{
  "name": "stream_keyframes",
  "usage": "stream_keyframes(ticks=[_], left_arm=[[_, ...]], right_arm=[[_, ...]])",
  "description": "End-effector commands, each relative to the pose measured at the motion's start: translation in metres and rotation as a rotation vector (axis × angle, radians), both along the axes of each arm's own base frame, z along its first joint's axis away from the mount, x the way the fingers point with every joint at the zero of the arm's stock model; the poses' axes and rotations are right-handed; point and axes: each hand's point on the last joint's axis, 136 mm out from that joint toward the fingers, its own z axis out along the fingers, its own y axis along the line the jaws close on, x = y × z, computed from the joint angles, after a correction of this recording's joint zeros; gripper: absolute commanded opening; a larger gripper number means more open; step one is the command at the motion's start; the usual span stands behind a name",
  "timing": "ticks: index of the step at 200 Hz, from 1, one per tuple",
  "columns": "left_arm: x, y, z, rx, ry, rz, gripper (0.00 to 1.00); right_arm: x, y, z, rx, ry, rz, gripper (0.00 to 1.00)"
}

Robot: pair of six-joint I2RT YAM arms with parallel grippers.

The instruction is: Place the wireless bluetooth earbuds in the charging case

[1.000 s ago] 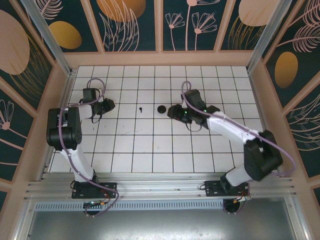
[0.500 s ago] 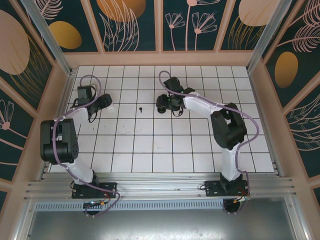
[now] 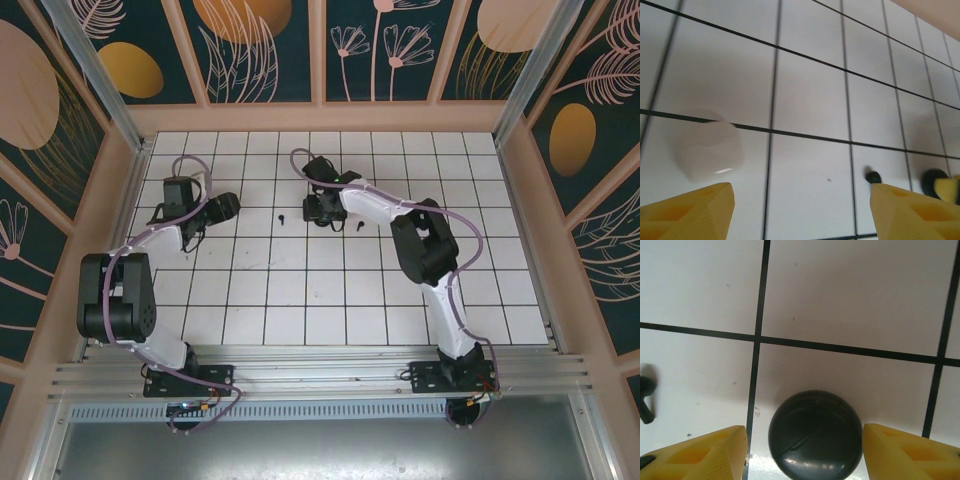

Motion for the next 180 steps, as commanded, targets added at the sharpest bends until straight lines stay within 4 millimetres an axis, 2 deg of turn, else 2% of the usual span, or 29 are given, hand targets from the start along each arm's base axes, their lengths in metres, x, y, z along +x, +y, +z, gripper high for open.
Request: stream_keyframes(ticks=[1,39,94,121,155,180], left_arm=[[-0.004,-0.02,0.014,-0.053,-0.032,-0.058,0.71],[-0.009,-0.027,0.014,-0.079,-0.034,-0.077,0.72],[-0.014,-0.031,0.015,-0.101,-0.036,-0.088,0.72],[-0.017,-0.035,0.017,-0.117,-0.037,-0.096,0.71],[-0.026,-0.041,0.028,-0.116,-0.077,-0.121,0.63],[-0.033,-0.051,0.038,-0.112,-0.12,-0.147,0.59]], right_arm=[[0.0,-0.001,-0.006,-0.082,-0.001,0.077,0.63],[-0.006,-0.004,-0.028,-0.172,0.046,0.17,0.64],[-0.016,-0.004,-0.034,-0.214,0.064,0.203,0.64],[-0.021,-0.002,-0.039,-0.204,0.087,0.188,0.59],[-0.022,0.002,-0.03,-0.124,0.097,0.128,0.55],[-0.023,0.011,-0.007,0.035,0.094,0.06,0.51]])
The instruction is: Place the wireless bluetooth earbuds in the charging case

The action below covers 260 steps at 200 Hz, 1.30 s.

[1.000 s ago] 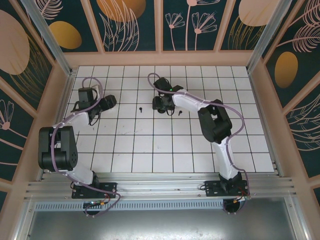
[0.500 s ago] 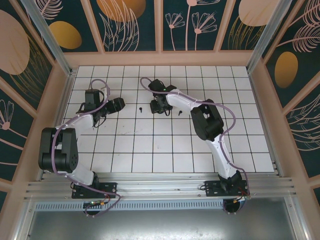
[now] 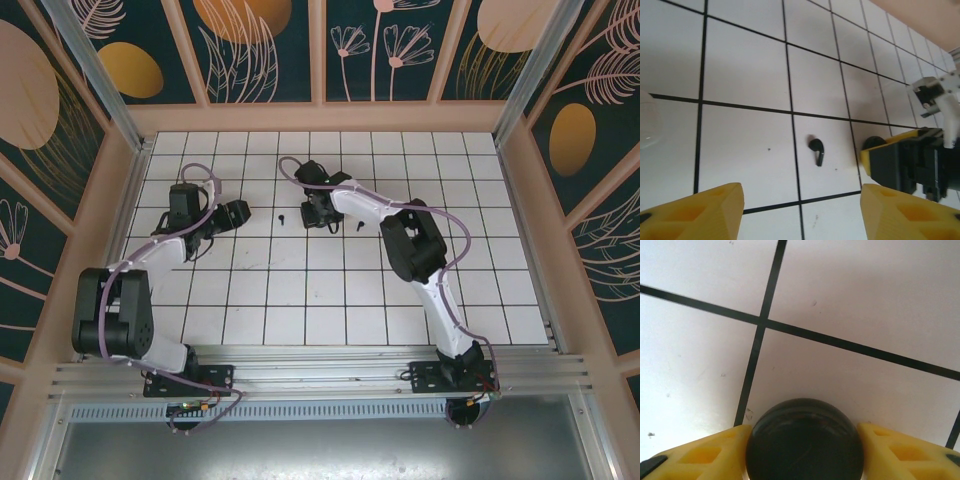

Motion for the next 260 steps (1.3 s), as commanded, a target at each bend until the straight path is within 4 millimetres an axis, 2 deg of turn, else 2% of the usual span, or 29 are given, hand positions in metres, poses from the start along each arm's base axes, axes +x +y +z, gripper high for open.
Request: stream_keyframes(ticks=[1,18,40,68,91,106,133,166,197,260], left_arm=[[-0.004,-0.013,0.023,-0.014,-0.093,-0.038,0.58],[-0.01,-0.024,0.038,-0.022,-0.166,-0.064,0.58],[-0.023,-0.043,0.068,-0.015,-0.31,-0.106,0.57],[-0.055,-0.086,0.113,-0.039,-0.524,-0.216,0.57],[-0.081,-0.111,0.14,-0.051,-0.671,-0.259,0.6],[-0.088,-0.116,0.149,-0.079,-0.713,-0.244,0.61],[-0.107,-0.133,0.17,-0.165,-0.816,-0.274,0.62],[-0.129,-0.159,0.191,-0.238,-0.907,-0.332,0.63],[-0.133,-0.169,0.205,-0.29,-0.934,-0.35,0.62],[-0.131,-0.188,0.204,-0.302,-0.925,-0.385,0.54]], right_arm=[[-0.017,0.006,0.015,0.144,0.073,-0.07,0.51],[-0.019,0.01,0.038,0.246,0.059,-0.114,0.5],[-0.022,0.012,0.083,0.372,0.003,-0.164,0.49],[-0.032,0.007,0.147,0.55,-0.08,-0.225,0.48],[-0.047,-0.001,0.196,0.657,-0.175,-0.274,0.48],[-0.061,-0.005,0.226,0.712,-0.241,-0.29,0.48],[-0.089,-0.01,0.265,0.823,-0.303,-0.312,0.48],[-0.117,-0.014,0.29,0.93,-0.318,-0.333,0.48],[-0.138,-0.018,0.301,0.992,-0.315,-0.342,0.48],[-0.158,-0.018,0.306,1.066,-0.3,-0.356,0.48]])
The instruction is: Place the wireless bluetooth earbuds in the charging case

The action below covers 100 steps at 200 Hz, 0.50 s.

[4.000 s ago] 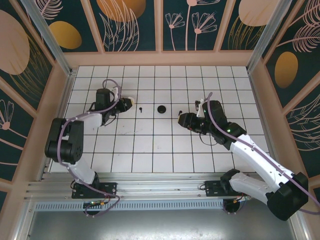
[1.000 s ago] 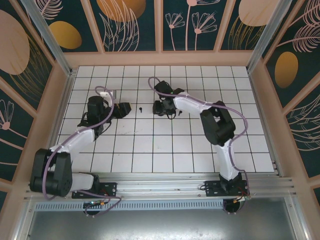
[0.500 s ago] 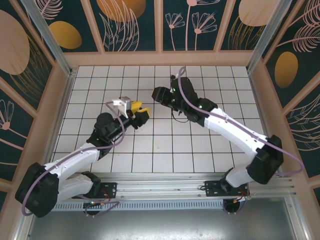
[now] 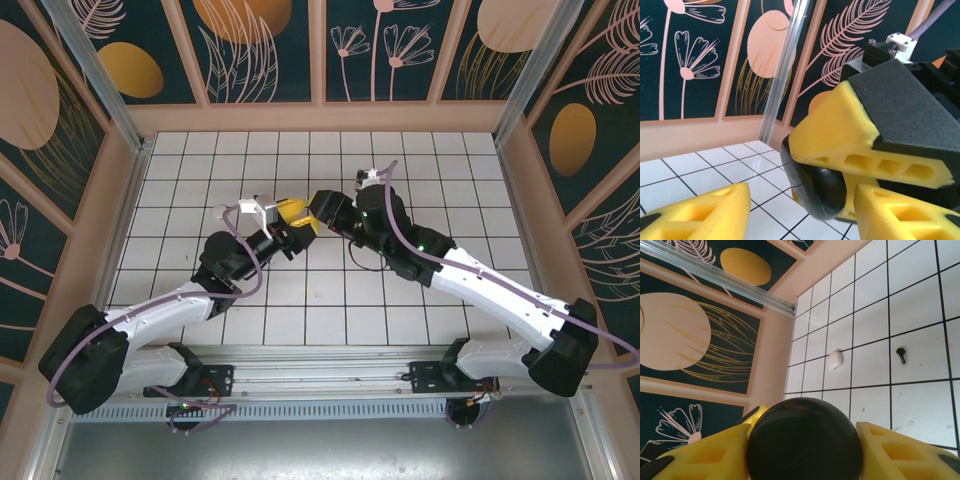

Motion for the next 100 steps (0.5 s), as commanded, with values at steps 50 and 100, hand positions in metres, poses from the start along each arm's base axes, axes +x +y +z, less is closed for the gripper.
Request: stream_keyframes(ticks=[50,100], left_arm=[[0.005,-0.012,0.024,-0.064,-0.05,-0.011,0.43],[0.001,-0.013,0.031,-0.06,-0.059,-0.028,0.13]], right_arm=[[-0.009,0.004,0.022,0.09,-0.029,-0.01,0.48],[-0.013,-0.003,0.024,0.04,-0.065,-0.006,0.55]])
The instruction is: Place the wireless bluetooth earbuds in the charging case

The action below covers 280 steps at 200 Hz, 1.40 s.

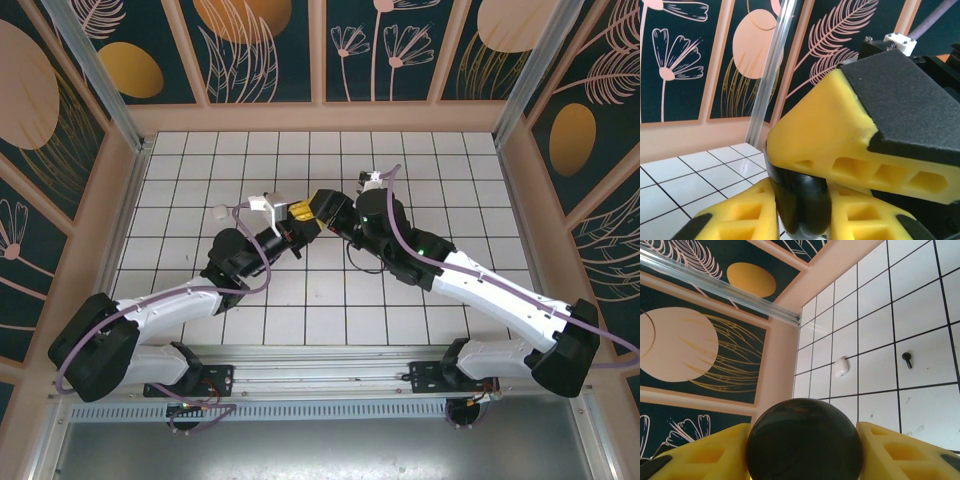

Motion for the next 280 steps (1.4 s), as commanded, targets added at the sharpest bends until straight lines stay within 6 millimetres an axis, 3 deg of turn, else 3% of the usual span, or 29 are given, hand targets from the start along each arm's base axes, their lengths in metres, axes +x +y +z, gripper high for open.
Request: stream_keyframes(ticks=[1,21,55,94,128,174,280], left_arm=[[0.0,0.003,0.027,-0.041,-0.053,0.011,0.13],[-0.003,0.008,0.028,-0.018,-0.038,0.02,0.07],[-0.019,0.013,0.039,0.002,-0.02,-0.065,0.04],[-0.047,0.011,0.063,-0.065,0.012,-0.282,0.04],[-0.068,0.007,0.083,-0.122,0.032,-0.44,0.04],[-0.086,0.01,0.103,-0.179,0.019,-0.542,0.03],[-0.095,0.009,0.098,-0.179,0.039,-0.608,0.01]], right_arm=[[-0.013,-0.003,0.018,0.004,-0.06,0.038,0.55],[-0.018,-0.016,0.039,-0.041,-0.157,0.049,0.61],[-0.032,-0.057,0.072,-0.073,-0.294,0.026,0.7],[-0.054,-0.075,0.097,0.025,-0.457,0.177,0.65],[-0.066,-0.062,0.102,0.018,-0.507,0.326,0.67],[-0.067,-0.036,0.089,-0.011,-0.495,0.469,0.61],[-0.081,-0.017,0.084,0.101,-0.517,0.623,0.35]])
